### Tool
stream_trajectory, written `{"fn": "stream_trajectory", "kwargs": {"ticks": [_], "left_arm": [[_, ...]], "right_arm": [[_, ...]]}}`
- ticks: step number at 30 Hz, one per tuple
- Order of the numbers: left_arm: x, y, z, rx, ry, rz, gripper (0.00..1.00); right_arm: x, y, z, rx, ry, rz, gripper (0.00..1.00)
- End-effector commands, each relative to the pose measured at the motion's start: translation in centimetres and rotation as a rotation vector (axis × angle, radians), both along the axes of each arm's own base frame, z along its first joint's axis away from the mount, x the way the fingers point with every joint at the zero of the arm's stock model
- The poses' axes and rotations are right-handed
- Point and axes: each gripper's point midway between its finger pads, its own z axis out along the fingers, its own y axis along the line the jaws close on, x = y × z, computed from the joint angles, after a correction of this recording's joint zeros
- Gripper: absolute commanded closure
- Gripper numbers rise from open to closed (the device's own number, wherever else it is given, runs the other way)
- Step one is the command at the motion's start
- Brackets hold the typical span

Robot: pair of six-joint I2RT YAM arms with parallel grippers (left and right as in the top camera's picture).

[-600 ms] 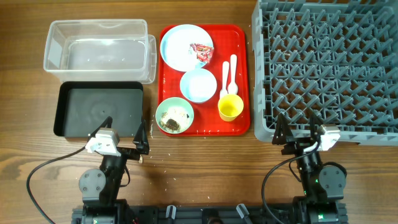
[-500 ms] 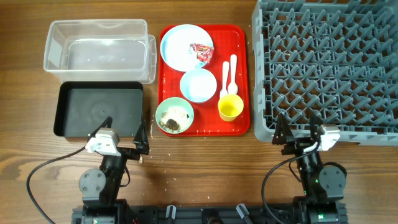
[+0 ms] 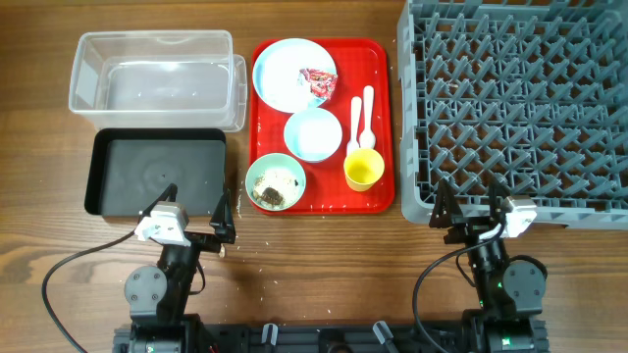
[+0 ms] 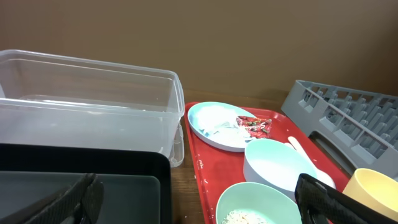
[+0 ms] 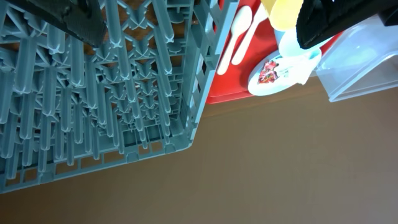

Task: Sort waste into correct bins and load items into the dishwasher rack
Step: 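Raise both arms from rest toward the red tray and rack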

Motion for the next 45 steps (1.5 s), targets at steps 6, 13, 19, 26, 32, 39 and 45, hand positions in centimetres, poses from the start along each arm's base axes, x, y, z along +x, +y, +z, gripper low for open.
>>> {"fn": "stream_trajectory", "kwargs": {"ticks": [6, 13, 19, 26, 32, 39, 45], "left_arm": [[0.0, 0.3, -0.1, 0.020, -0.006, 0.013, 0.00], [0.0, 0.3, -0.1, 0.020, -0.006, 0.013, 0.00], [0.0, 0.3, -0.1, 0.020, -0.006, 0.013, 0.00], [0.0, 0.3, -0.1, 0.020, -0.006, 0.013, 0.00], [0.0, 0.3, -0.1, 0.020, -0.006, 0.013, 0.00], [0.0, 0.3, 0.1, 0.020, -0.015, 0.013, 0.00], [0.0, 0.3, -0.2, 0.020, -0.002, 0.013, 0.00]], "right_arm": [[0.0, -0.1, 0.1, 0.007, -0.004, -0.009, 0.00], [0.0, -0.1, 0.1, 0.007, -0.004, -0.008, 0.00], [0.0, -0.1, 0.1, 0.007, -0.004, -0.009, 0.00], [0.0, -0.1, 0.1, 0.007, -0.004, -0.009, 0.00], [0.0, -0.1, 0.1, 0.007, -0.004, -0.009, 0.00], [0.1, -1.1, 0.5, 0.008, -0.019, -0.068, 0.00], [0.1, -2.0, 0.4, 0.008, -0.016, -0.121, 0.00]]}}
